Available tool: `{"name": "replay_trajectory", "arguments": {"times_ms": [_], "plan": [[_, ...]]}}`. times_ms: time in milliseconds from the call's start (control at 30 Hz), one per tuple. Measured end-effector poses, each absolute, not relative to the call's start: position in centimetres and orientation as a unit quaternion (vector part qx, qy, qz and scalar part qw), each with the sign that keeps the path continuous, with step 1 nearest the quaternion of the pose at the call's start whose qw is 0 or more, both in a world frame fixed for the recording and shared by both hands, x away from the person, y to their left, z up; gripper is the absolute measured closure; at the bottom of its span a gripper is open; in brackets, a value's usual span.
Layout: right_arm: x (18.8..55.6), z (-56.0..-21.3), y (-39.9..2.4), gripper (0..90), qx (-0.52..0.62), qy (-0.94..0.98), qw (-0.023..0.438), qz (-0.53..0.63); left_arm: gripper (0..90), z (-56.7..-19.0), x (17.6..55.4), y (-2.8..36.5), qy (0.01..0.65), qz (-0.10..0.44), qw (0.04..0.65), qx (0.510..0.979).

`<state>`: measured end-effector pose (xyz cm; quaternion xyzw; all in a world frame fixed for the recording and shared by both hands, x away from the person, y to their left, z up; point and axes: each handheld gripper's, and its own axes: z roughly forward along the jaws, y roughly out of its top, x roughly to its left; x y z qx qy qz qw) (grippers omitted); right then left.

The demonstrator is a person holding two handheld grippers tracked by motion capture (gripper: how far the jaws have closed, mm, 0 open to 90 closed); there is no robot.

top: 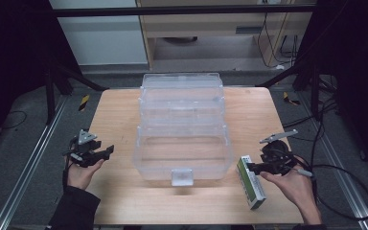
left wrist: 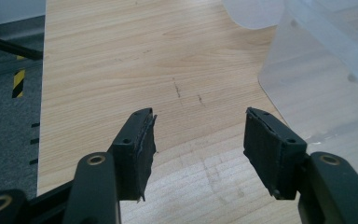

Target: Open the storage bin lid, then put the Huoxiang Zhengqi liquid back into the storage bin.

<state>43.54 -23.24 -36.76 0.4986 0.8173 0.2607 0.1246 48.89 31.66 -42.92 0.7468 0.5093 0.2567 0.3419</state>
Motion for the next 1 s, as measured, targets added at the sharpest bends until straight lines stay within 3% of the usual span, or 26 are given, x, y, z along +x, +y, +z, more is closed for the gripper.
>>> {"name": "replay_trajectory", "arguments": {"times_ms": [1000], "plan": [[42.8, -37.9, -22.2, 37.5, 0.505, 0.83, 0.099, 0.215, 41.9, -42.8, 48.9, 31.7, 0.507, 0.259, 0.338, 0.749]]}}
